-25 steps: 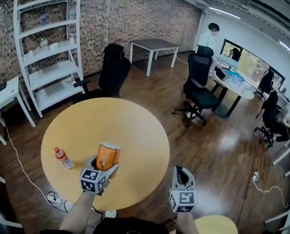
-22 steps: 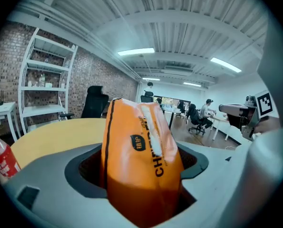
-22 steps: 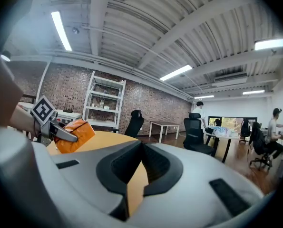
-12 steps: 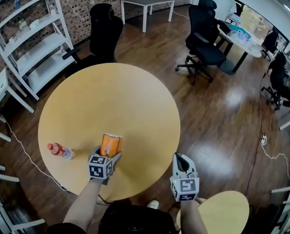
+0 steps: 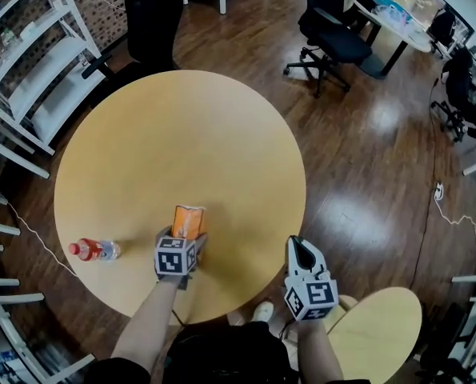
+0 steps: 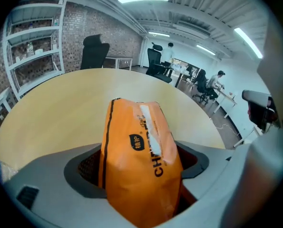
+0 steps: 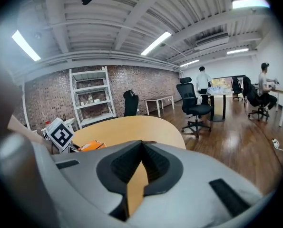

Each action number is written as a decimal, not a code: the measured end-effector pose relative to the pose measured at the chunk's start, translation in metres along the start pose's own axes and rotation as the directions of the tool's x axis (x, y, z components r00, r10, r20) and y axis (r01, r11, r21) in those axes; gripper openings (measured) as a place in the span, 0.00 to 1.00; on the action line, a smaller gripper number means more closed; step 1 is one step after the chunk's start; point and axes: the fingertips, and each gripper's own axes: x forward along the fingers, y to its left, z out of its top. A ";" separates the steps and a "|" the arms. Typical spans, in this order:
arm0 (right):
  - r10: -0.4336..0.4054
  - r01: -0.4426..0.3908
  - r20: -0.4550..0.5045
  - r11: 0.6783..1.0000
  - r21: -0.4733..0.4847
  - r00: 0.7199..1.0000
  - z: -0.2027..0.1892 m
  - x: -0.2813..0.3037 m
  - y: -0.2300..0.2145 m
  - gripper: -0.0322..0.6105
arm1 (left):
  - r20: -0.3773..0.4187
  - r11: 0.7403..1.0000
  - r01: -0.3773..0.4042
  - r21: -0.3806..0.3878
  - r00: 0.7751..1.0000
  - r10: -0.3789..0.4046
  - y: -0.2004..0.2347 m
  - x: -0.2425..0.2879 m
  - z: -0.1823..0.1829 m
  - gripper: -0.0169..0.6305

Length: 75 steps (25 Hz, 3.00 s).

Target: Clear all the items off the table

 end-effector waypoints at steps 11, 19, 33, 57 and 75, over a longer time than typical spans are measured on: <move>-0.007 0.008 0.003 1.000 -0.025 1.000 0.011 -0.013 -0.012 0.06 | -0.020 0.999 0.026 -0.035 0.999 -0.027 -0.005 0.006 0.004 0.85; -0.007 0.012 0.089 0.998 -0.058 0.996 0.050 -0.027 -0.024 0.06 | 0.255 0.989 -0.012 -0.149 0.966 0.050 -0.001 -0.050 0.083 0.84; 0.017 0.028 0.374 0.993 -0.115 0.927 0.125 -0.106 -0.040 0.06 | 0.740 0.984 0.172 -0.040 0.667 -0.087 -0.046 -0.204 0.169 0.04; -0.041 0.033 0.408 0.999 0.027 0.912 0.115 -0.127 -0.060 0.05 | 0.776 0.955 0.264 0.135 0.571 -0.268 -0.075 -0.226 0.151 0.04; -0.085 0.102 0.387 0.994 -0.023 0.918 0.108 -0.126 -0.061 0.05 | 0.764 0.960 0.266 0.090 0.600 -0.238 -0.066 -0.220 0.138 0.04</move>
